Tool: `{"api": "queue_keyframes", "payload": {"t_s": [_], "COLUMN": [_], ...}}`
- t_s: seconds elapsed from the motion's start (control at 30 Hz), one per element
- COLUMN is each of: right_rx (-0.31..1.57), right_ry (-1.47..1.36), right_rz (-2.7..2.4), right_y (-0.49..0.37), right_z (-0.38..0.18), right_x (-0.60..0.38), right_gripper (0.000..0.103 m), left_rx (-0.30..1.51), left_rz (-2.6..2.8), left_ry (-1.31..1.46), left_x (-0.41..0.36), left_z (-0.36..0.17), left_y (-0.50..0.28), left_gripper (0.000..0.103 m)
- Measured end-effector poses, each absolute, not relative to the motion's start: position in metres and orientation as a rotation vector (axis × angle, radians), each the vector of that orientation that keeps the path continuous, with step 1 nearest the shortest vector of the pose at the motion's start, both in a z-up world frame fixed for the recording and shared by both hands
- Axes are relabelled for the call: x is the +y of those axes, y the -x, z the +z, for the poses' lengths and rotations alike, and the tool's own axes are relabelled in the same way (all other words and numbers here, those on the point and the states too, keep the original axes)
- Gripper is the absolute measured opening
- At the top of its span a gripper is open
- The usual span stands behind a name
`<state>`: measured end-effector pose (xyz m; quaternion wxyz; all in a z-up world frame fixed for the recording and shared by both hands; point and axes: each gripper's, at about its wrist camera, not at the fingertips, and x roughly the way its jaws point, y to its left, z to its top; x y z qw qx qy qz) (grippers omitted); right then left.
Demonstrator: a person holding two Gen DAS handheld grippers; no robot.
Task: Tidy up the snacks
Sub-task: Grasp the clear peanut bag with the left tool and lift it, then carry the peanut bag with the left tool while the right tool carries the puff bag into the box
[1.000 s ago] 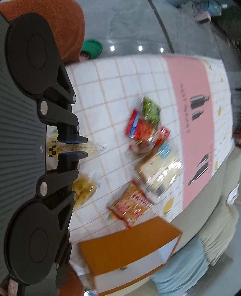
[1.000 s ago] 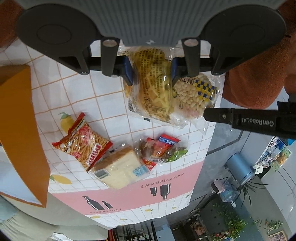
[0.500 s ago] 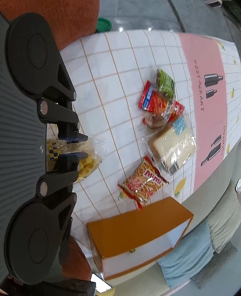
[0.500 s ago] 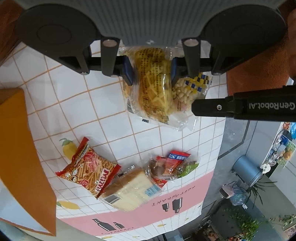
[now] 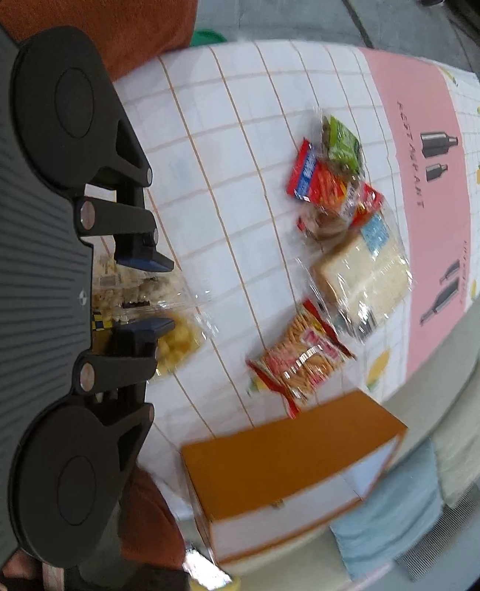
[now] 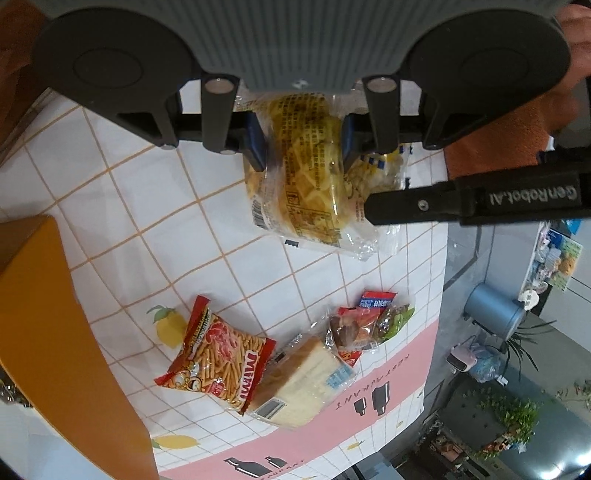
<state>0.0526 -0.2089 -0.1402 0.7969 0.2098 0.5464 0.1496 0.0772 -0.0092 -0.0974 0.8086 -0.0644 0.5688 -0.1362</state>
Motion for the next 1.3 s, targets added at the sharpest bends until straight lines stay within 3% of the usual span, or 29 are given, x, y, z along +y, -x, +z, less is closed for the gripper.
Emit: {"api": "queue_keyframes", "payload": {"t_s": [0.27, 0.33, 0.67, 1.3], "right_rx": [1.17, 1.17, 1.154, 0.802], "right_ry": [-0.401, -0.395, -0.385, -0.217], "right_rz": [0.348, 0.353, 0.344, 0.193], "right_y": [-0.053, -0.053, -0.051, -0.051], "right_z": [-0.14, -0.14, -0.135, -0.018], "right_x": [-0.203, -0.203, -0.204, -0.258], "right_gripper": [0.041, 0.041, 0.039, 0.038], "left_rx": [1.259, 1.265, 1.232, 1.067], "left_rz": [-0.241, -0.229, -0.23, -0.316], "left_ry": [0.102, 0.102, 0.12, -0.034], "left_x": [-0.009, -0.007, -0.002, -0.058], "left_z": [-0.109, -0.112, -0.098, -0.011], "left_y": [-0.075, -0.074, -0.072, -0.09], "left_gripper": [0.033, 0.025, 0.023, 0.023]}}
